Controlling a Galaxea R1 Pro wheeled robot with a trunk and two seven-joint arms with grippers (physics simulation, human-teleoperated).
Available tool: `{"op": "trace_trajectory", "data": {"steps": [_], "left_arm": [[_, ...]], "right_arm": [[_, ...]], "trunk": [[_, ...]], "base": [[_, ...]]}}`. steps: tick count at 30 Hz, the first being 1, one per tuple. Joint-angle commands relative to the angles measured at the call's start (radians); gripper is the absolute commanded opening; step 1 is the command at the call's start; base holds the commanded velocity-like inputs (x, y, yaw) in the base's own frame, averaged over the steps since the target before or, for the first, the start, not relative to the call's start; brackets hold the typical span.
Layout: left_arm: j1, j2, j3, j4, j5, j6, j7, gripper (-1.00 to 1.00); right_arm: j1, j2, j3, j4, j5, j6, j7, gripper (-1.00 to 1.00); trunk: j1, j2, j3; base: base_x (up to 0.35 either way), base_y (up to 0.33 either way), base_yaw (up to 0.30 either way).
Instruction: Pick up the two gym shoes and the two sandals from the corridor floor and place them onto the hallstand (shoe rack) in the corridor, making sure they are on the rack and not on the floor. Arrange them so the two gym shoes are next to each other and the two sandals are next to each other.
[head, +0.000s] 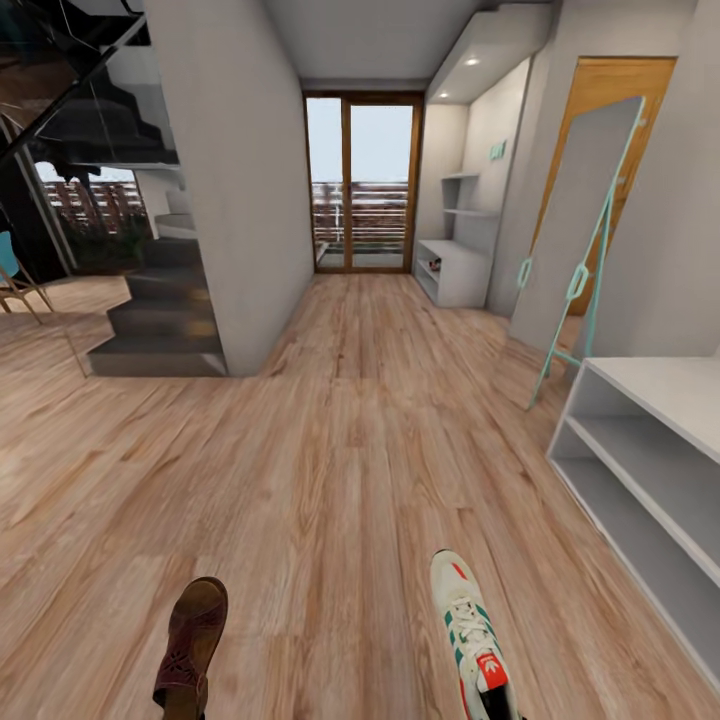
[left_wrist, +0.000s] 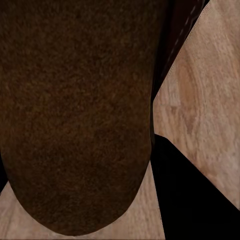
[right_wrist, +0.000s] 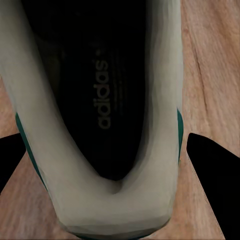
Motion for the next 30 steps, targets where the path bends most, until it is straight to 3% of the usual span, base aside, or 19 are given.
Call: {"op": "trace_trajectory", "data": {"steps": [1,30], "left_arm": [[-0.001,-0.001,0.009,0.0,-0.011,-0.003,-0.006,-1.0],[-0.001,-0.001,0.008,0.0,-0.01,-0.005,-0.005,-1.0]], "right_arm": [[0.0,0.002,-0.008,-0.001,0.005,-0.002,0.009,-1.0],[0.0,0.002,-0.007,-0.001,0.007,-0.003,0.009,-1.0]], "trunk": [[0.0,0.0,-0.001],[0.0,0.0,-0.001]], "base": [[0.34,0.0,0.0],[0.34,0.0,0.0]]}}
